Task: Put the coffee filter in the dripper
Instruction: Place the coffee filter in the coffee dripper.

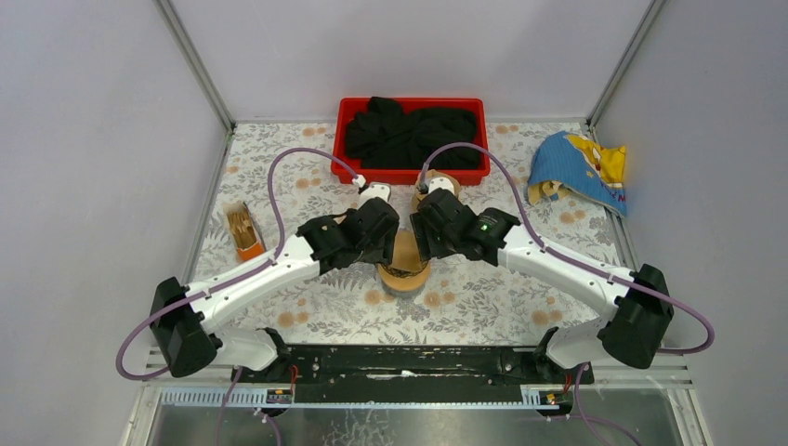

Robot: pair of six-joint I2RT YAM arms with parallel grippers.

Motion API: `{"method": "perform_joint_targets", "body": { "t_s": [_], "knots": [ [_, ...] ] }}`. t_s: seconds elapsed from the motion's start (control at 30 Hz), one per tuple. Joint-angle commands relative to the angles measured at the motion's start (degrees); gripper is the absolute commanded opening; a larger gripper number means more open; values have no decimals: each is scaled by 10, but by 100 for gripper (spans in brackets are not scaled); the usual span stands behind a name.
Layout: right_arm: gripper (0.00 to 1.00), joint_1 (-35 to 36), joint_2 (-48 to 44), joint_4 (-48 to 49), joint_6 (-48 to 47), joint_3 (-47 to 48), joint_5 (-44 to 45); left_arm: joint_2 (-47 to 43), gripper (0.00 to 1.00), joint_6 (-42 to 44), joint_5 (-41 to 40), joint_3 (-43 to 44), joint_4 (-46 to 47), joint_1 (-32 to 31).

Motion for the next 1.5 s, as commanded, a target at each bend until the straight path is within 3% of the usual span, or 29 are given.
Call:
{"method": "perform_joint_targets", "body": {
  "t_s": [0.0, 0.77, 1.47],
  "knots": [
    [66, -5, 2, 20, 0, -1, -27, -7, 63, 12, 0, -6, 5, -4],
    [73, -7, 22, 35, 5, -32, -39, 18, 66, 17, 8, -32, 42, -4],
    [76, -6, -34, 40, 38, -43, -125, 33, 68, 74, -38, 11, 57, 6]
  ]
}}
